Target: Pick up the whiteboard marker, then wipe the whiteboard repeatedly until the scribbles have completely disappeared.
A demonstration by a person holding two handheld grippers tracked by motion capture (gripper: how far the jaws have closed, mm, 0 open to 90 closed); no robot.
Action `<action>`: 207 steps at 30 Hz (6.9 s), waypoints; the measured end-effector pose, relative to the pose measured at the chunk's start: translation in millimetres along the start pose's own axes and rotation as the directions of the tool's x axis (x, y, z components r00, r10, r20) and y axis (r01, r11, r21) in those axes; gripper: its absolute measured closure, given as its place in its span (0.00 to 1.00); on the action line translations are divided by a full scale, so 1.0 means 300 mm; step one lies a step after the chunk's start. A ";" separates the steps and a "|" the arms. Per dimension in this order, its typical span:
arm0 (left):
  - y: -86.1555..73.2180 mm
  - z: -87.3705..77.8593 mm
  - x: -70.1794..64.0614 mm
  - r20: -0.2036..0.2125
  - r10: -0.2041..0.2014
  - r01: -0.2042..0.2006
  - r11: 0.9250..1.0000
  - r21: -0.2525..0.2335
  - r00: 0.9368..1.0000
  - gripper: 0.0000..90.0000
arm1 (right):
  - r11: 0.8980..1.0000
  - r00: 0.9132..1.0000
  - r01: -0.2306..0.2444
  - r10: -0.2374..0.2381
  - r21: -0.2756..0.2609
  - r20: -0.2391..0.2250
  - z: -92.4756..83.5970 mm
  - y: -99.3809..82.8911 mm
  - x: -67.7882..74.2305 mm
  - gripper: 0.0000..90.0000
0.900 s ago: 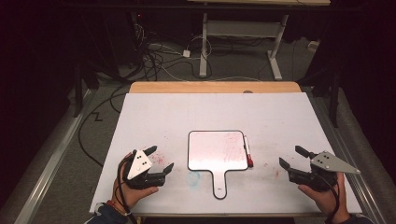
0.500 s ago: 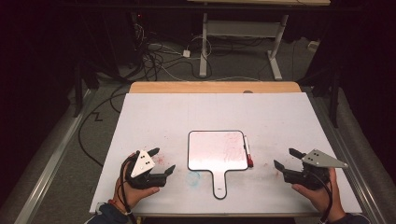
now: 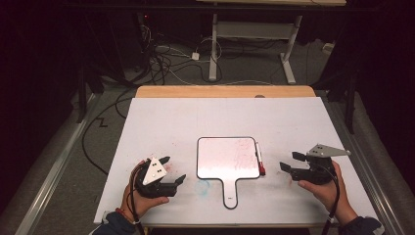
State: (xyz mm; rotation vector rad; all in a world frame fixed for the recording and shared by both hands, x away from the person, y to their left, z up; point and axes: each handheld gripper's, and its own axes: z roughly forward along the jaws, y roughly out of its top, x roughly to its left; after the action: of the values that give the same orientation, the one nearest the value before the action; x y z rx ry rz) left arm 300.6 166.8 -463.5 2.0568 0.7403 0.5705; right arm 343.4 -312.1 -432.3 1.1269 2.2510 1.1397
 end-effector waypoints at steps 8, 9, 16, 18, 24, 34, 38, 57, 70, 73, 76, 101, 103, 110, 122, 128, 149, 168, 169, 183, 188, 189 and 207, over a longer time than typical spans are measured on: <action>0.004 0.022 -0.003 -0.015 0.002 -0.002 1.000 0.029 1.000 0.22 | 0.991 0.994 -0.066 0.076 0.116 -0.084 0.140 0.118 -0.029 0.50; 0.004 0.024 -0.003 -0.014 0.001 -0.001 1.000 0.030 1.000 0.22 | 0.991 0.994 -0.066 0.076 0.116 -0.084 0.140 0.118 -0.029 0.50; 0.006 0.028 -0.010 0.002 0.006 -0.006 0.999 0.036 1.000 0.22 | 0.952 0.982 -0.124 0.158 0.279 -0.106 0.314 0.174 -0.036 0.58; 0.007 0.025 -0.012 0.008 0.007 -0.007 0.999 0.031 1.000 0.22 | 0.943 0.978 -0.153 0.187 0.296 -0.090 0.341 0.181 -0.046 0.61; 0.009 0.024 -0.015 0.016 0.011 -0.012 0.999 0.034 1.000 0.22 | 0.932 0.969 -0.173 0.219 0.318 -0.117 0.387 0.191 -0.056 0.77; 0.016 0.037 -0.021 0.034 0.012 -0.014 0.999 0.049 0.999 0.22 | 0.927 0.952 -0.204 0.263 0.314 -0.159 0.391 0.185 -0.051 0.86; 0.022 0.046 -0.029 0.045 0.020 -0.023 0.998 0.055 0.999 0.22 | 0.938 0.955 -0.200 0.251 0.284 -0.156 0.377 0.189 -0.046 0.90; 0.202 0.180 -0.086 0.246 -0.027 0.034 0.999 -0.024 0.969 0.26 | 0.997 0.977 -0.070 0.072 0.015 -0.201 0.205 0.258 0.074 0.91; 0.376 0.331 -0.192 0.379 0.003 0.036 0.995 -0.097 0.926 0.36 | 0.991 0.967 0.002 -0.036 -0.136 -0.250 0.117 0.263 0.198 0.91; 0.396 0.353 -0.201 0.414 -0.022 0.075 0.991 -0.113 0.910 0.42 | 0.984 0.967 0.024 -0.068 -0.176 -0.246 0.100 0.259 0.242 0.91; 0.402 0.361 -0.210 0.413 -0.023 0.075 0.991 -0.110 0.910 0.51 | 0.981 0.968 0.038 -0.084 -0.192 -0.238 0.093 0.256 0.259 0.91; 0.395 0.371 -0.216 0.351 0.051 -0.011 0.993 -0.115 0.935 0.87 | 0.954 0.976 0.125 -0.168 -0.272 -0.140 0.018 0.207 0.320 0.82; 0.392 0.370 -0.214 0.351 0.057 -0.018 0.993 -0.114 0.935 0.87 | 0.945 0.974 0.150 -0.192 -0.289 -0.123 -0.001 0.200 0.311 0.77; 0.378 0.372 -0.199 0.342 0.059 -0.025 0.995 -0.102 0.938 0.87 | 0.915 0.955 0.292 -0.296 -0.280 0.027 -0.033 0.129 0.248 0.54; 0.387 0.398 -0.197 0.339 0.078 -0.046 0.994 -0.102 0.937 0.87 | 0.908 0.916 0.392 -0.369 -0.151 0.160 -0.051 -0.002 0.176 0.44; 0.397 0.404 -0.198 0.337 0.102 -0.065 0.990 -0.122 0.936 0.87 | 0.922 0.930 0.354 -0.329 -0.159 0.162 -0.066 -0.031 0.155 0.38; 0.394 0.510 -0.271 0.367 0.101 -0.066 0.992 -0.105 0.925 0.87 | 0.930 0.927 0.355 -0.336 -0.099 0.164 -0.026 -0.087 0.166 0.35; 0.381 0.510 -0.292 0.399 0.125 -0.097 0.991 -0.090 0.909 0.87 | 0.928 0.924 0.363 -0.347 -0.087 0.158 -0.024 -0.093 0.173 0.35; 0.379 0.510 -0.289 0.408 0.121 -0.092 0.992 -0.089 0.905 0.87 | 0.927 0.923 0.365 -0.350 -0.083 0.160 -0.022 -0.093 0.174 0.35; 0.360 0.476 -0.247 0.383 0.161 -0.143 0.987 -0.075 0.909 0.87 | 0.918 0.914 0.390 -0.377 -0.068 0.149 -0.020 -0.095 0.183 0.35; 0.350 0.466 -0.204 0.365 0.136 -0.124 0.991 -0.056 0.921 0.87 | 0.919 0.914 0.389 -0.377 -0.065 0.150 -0.020 -0.095 0.182 0.35; 0.348 0.463 -0.199 0.356 0.139 -0.129 0.990 -0.053 0.924 0.87 | 0.917 0.911 0.395 -0.382 -0.064 0.154 -0.020 -0.094 0.184 0.35; 0.341 0.468 -0.269 0.432 0.140 -0.109 0.989 -0.097 0.891 0.87 | 0.914 0.909 0.400 -0.388 -0.061 0.149 -0.016 -0.092 0.187 0.35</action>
State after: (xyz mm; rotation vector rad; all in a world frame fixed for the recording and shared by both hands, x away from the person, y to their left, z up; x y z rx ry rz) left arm 360.8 -14.9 -462.3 2.0723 0.3177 0.1809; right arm 292.6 -279.7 -450.1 0.6462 2.1659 0.9563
